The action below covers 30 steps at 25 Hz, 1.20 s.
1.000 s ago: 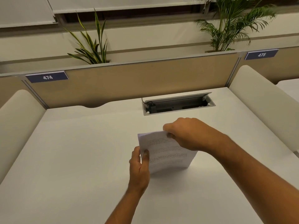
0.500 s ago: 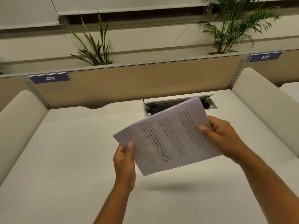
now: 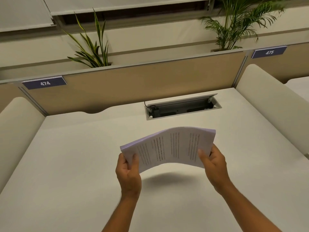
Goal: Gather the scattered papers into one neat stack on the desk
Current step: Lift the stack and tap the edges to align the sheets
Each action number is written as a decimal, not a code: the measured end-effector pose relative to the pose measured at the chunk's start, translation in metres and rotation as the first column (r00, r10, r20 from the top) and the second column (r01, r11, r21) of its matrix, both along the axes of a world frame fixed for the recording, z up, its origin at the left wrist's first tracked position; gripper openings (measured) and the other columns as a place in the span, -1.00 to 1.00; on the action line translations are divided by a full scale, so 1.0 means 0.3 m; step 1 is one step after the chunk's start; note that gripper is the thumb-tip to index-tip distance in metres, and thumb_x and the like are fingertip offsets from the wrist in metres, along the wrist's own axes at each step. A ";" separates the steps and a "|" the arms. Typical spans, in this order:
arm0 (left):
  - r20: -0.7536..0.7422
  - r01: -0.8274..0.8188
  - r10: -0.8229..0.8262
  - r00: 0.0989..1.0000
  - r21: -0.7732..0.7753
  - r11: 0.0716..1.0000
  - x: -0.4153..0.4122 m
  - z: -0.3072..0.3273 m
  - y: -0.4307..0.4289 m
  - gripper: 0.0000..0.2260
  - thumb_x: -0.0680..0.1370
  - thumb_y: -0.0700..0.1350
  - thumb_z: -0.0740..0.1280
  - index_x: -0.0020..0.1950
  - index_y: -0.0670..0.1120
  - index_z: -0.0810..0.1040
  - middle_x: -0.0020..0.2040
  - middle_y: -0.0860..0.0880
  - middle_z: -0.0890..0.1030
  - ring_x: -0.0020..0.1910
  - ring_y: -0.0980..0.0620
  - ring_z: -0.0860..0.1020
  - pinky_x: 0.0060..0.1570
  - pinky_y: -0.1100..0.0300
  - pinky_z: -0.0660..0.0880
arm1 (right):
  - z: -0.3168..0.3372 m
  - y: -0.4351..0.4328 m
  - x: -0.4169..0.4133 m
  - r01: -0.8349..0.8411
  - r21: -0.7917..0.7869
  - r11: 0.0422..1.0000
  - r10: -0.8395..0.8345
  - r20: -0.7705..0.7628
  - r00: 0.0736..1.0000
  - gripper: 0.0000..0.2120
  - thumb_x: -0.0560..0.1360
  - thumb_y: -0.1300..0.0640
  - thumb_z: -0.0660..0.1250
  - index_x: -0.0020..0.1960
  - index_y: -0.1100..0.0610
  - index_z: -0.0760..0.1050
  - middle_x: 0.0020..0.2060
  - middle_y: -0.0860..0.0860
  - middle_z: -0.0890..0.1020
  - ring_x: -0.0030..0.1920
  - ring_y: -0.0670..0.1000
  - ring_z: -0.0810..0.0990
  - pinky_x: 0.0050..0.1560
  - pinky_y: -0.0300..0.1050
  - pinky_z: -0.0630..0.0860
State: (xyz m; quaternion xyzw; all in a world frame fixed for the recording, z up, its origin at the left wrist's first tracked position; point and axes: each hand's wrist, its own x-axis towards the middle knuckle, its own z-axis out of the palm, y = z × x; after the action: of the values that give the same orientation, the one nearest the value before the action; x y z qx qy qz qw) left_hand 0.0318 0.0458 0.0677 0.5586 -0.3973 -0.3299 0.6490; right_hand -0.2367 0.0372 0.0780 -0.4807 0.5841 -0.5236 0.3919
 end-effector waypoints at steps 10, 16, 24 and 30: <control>-0.024 0.008 -0.004 1.000 0.153 0.988 -0.028 -0.125 0.051 -0.63 0.63 0.05 0.24 0.40 -0.03 0.55 0.18 -0.03 0.69 0.22 -0.07 0.64 -0.08 0.41 0.63 | -0.137 0.047 0.006 -0.033 0.120 0.992 0.044 -0.090 0.995 -0.70 0.74 0.23 0.21 0.43 0.01 0.48 0.19 -0.09 0.68 0.13 -0.33 0.62 -0.01 -0.46 0.56; 0.016 0.005 -0.007 1.000 0.080 0.997 -0.014 -0.093 0.049 -0.74 0.67 -0.01 0.25 0.33 0.14 0.58 0.08 0.22 0.71 0.14 0.18 0.68 -0.05 0.35 0.67 | -0.082 0.039 0.014 -0.019 0.032 0.999 0.021 -0.077 0.997 -0.72 0.67 -0.02 0.19 0.36 -0.16 0.47 0.09 -0.33 0.68 0.13 -0.28 0.64 0.00 -0.43 0.57; 0.061 0.010 -0.026 0.998 0.242 0.970 -0.022 -0.170 0.079 -0.72 0.76 -0.16 0.25 0.46 -0.04 0.52 0.21 -0.04 0.68 0.21 0.03 0.62 0.14 0.13 0.64 | -0.124 0.063 -0.001 -0.081 0.157 0.984 0.091 -0.062 0.994 -0.60 0.71 0.19 0.30 0.27 -0.35 0.43 0.18 -0.20 0.67 0.26 -0.04 0.64 -0.03 -0.34 0.63; 0.115 0.014 -0.043 0.992 0.245 0.969 -0.011 -0.157 0.064 -0.75 0.77 -0.19 0.21 0.39 0.06 0.50 0.17 0.08 0.67 0.18 0.08 0.62 -0.06 0.44 0.62 | 0.022 0.011 -0.012 0.106 -0.225 0.969 -0.201 -0.460 0.865 -0.35 0.58 -0.10 0.46 0.57 0.01 0.29 0.50 0.05 0.48 0.48 0.08 0.42 0.46 0.10 0.36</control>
State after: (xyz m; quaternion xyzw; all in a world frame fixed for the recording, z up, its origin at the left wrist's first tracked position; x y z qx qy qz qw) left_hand 0.0284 0.0650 0.0205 0.6471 -0.3997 -0.3515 0.5459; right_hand -0.2404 0.0404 0.0846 -0.5827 0.6459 -0.4719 0.1437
